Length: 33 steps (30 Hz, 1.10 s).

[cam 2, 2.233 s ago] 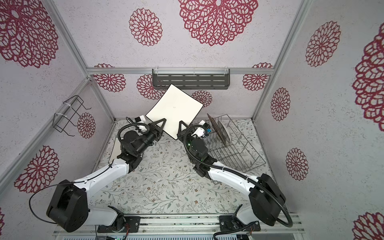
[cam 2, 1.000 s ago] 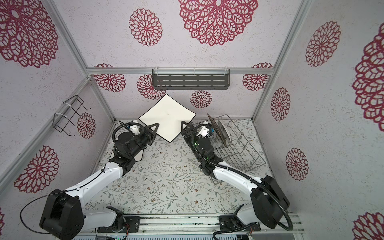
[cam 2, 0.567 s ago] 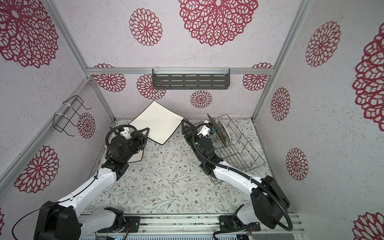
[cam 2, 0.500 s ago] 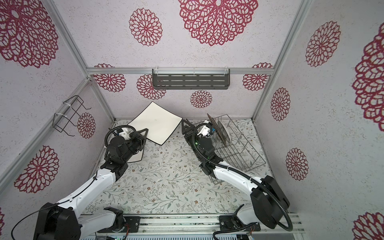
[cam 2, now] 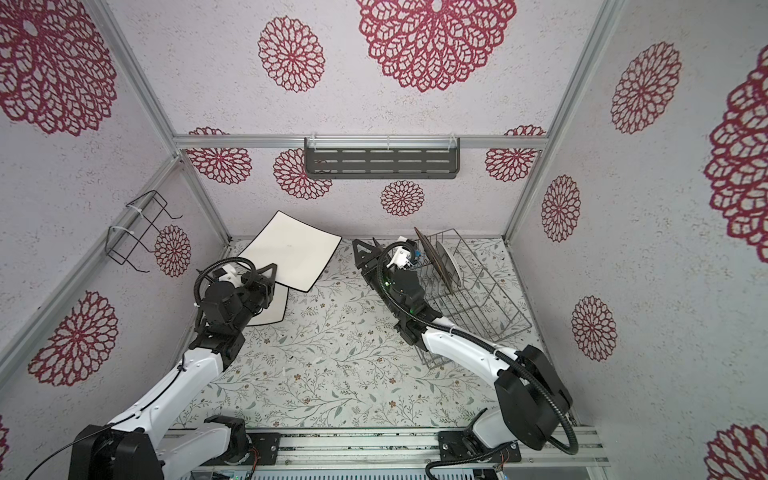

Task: Unload the plates from the dish rack
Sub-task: 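Open the right gripper and carry the plate away with the left gripper, then lower the white square plate onto the first plate with the left gripper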

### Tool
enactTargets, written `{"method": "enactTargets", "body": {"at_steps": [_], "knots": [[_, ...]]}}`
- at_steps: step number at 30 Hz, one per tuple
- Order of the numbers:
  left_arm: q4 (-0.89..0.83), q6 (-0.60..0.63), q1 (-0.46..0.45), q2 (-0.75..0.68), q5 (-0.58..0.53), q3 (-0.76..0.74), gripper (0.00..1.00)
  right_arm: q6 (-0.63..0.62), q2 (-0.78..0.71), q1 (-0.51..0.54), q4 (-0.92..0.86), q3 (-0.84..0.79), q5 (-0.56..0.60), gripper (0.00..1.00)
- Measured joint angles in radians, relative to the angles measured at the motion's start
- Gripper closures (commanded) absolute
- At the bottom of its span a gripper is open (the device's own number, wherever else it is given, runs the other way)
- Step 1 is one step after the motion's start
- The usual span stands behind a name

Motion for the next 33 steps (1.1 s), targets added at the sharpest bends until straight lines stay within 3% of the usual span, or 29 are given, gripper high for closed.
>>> {"method": "enactTargets", "body": {"at_steps": [13,33], "knots": [[-0.028,-0.004,0.129,-0.067,-0.025,-0.116,1.00,-0.229,0.047,0.045,-0.256,0.144,-0.030,0.30],[-0.005,-0.075,0.237,-0.115,-0.106,-0.312,1.00,-0.523,0.117,0.126,-0.518,0.291,-0.033,0.24]]}}
